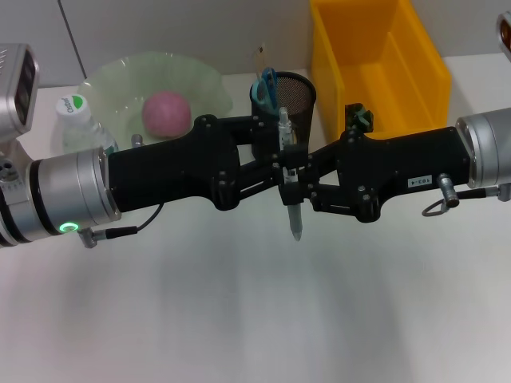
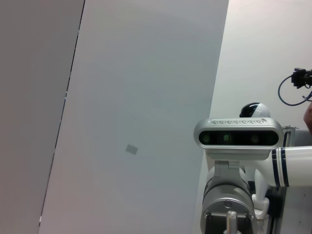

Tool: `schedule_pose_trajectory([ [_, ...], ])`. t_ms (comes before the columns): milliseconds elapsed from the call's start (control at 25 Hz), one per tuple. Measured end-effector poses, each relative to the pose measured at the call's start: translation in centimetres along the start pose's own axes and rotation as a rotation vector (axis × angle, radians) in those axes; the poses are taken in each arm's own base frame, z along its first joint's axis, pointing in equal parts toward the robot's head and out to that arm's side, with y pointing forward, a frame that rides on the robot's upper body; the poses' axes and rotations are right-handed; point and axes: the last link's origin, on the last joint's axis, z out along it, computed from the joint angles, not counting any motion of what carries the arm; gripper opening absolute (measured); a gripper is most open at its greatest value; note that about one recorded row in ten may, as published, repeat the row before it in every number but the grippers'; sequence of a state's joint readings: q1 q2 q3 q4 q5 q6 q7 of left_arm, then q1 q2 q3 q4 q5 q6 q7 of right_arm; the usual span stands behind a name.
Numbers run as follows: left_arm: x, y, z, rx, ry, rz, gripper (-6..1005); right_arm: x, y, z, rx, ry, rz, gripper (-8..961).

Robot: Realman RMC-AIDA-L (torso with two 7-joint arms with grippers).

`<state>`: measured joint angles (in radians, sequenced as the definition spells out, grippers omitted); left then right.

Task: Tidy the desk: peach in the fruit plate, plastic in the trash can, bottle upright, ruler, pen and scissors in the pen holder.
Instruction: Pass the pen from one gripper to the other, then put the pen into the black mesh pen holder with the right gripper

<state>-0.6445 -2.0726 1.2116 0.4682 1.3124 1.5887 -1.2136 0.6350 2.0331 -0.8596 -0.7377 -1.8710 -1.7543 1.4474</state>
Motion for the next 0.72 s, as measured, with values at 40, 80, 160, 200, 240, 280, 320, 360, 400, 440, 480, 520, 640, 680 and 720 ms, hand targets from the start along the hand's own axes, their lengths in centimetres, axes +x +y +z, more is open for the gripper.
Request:
schedule_pose_trajectory([
  [40, 0.0, -0.01, -0.01, 0.001, 0.0, 0.002, 261, 0.0, 0.0, 0.0, 0.0, 0.0, 0.0, 132],
  [80, -0.01, -0.01, -0.01, 0.001, 0.0, 0.004, 262, 0.0, -0.01, 0.01, 0.001, 0.0, 0.0, 132],
  [160, -0.01, -0.02, -0.03, 0.002, -0.001, 0.006, 264, 0.0, -0.01, 0.01, 0.001, 0.0, 0.0, 132],
  [200, 0.0, -0.03, -0.05, 0.002, -0.001, 0.007, 310, 0.01, -0.01, 0.02, 0.001, 0.0, 0.0, 132],
  [240, 0.0, -0.04, -0.06, 0.002, -0.001, 0.008, 357, 0.0, -0.01, 0.02, 0.001, 0.0, 0.0, 132],
  [280, 0.01, -0.05, -0.07, 0.003, -0.001, 0.008, 403, 0.0, -0.01, 0.03, 0.001, 0.0, 0.0, 132],
  [320, 0.01, -0.05, -0.07, 0.003, -0.001, 0.008, 425, 0.0, -0.01, 0.03, 0.001, 0.0, 0.0, 132],
  [360, 0.01, -0.05, -0.08, 0.003, -0.001, 0.008, 448, 0.0, -0.01, 0.03, 0.001, 0.0, 0.0, 132],
  [400, 0.02, -0.06, -0.1, 0.003, -0.001, 0.009, 470, 0.01, -0.01, 0.03, 0.001, 0.0, 0.0, 132],
  [440, 0.02, -0.07, -0.11, 0.003, -0.002, 0.009, 493, 0.01, 0.0, 0.03, 0.001, -0.001, 0.0, 132],
  [480, 0.02, -0.07, -0.14, 0.003, -0.003, 0.009, 515, 0.0, 0.01, 0.03, 0.0, -0.001, 0.0, 132],
  [520, 0.02, -0.07, -0.14, 0.003, -0.003, 0.009, 564, 0.0, 0.01, 0.03, 0.0, -0.001, 0.0, 132],
  [640, -0.08, -0.01, -0.32, 0.007, -0.002, 0.007, 710, 0.01, 0.02, 0.06, -0.001, -0.001, 0.001, 132],
  [680, -0.13, 0.02, -0.44, 0.009, -0.001, 0.006, 759, 0.01, 0.02, 0.09, 0.0, -0.002, 0.001, 132],
  [720, -0.13, 0.02, -0.44, 0.009, -0.001, 0.006, 765, 0.01, 0.02, 0.09, 0.0, -0.002, 0.001, 132],
])
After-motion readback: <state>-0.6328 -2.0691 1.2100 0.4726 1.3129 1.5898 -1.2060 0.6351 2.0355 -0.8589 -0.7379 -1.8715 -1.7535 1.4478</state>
